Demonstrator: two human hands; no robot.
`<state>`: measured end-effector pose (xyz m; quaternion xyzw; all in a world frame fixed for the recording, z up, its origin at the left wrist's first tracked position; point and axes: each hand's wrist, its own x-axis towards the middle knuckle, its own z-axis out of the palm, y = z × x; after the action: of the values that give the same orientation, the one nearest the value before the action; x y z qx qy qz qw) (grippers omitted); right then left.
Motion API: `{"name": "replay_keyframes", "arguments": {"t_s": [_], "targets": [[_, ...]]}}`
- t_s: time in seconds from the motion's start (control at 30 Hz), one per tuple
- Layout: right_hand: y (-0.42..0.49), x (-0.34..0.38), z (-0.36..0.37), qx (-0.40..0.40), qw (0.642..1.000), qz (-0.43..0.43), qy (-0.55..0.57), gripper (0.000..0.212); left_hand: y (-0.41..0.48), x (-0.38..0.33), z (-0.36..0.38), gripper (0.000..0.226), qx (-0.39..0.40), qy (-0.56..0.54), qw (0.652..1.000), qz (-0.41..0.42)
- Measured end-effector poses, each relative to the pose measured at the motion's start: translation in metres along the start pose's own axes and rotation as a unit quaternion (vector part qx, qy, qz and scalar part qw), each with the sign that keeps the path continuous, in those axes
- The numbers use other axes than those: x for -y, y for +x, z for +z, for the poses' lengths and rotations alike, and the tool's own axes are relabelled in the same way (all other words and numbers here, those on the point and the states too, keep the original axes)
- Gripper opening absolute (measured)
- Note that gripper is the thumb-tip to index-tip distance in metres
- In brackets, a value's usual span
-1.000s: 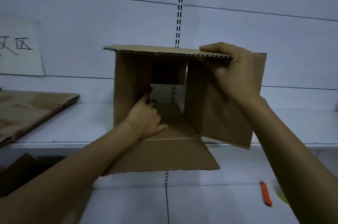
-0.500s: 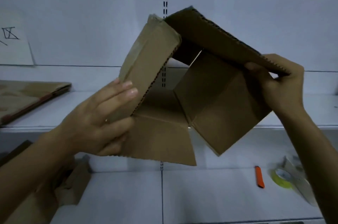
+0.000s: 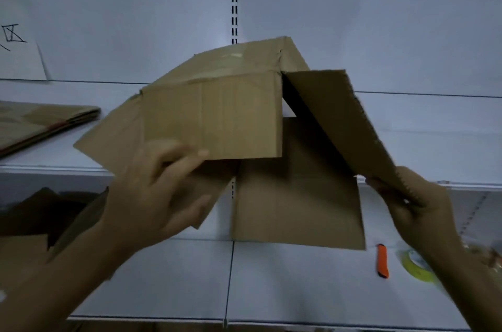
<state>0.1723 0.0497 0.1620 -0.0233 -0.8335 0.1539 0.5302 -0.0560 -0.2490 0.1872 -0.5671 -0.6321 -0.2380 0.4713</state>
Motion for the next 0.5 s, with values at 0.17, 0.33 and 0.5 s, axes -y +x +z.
{"name": "replay_keyframes", "arguments": {"t_s": [0.17, 0.33, 0.5], "targets": [[-0.01, 0.003, 0.006, 0.046, 0.996, -0.05, -0.05, 0.028, 0.071, -0.031, 0.008, 0.107, 0.069, 0.166, 0.982, -0.054], [-0.011, -0.003, 0.009, 0.036, 0.988, -0.112, -0.104, 0.038, 0.078, -0.048, 0.03, 0.091, 0.168, 0.131, 0.972, -0.097], [-0.027, -0.013, 0.015, 0.083, 0.996, -0.038, 0.019, 0.068, 0.047, -0.022, 0.015, 0.073, 0.257, 0.081, 0.962, -0.052]]}}
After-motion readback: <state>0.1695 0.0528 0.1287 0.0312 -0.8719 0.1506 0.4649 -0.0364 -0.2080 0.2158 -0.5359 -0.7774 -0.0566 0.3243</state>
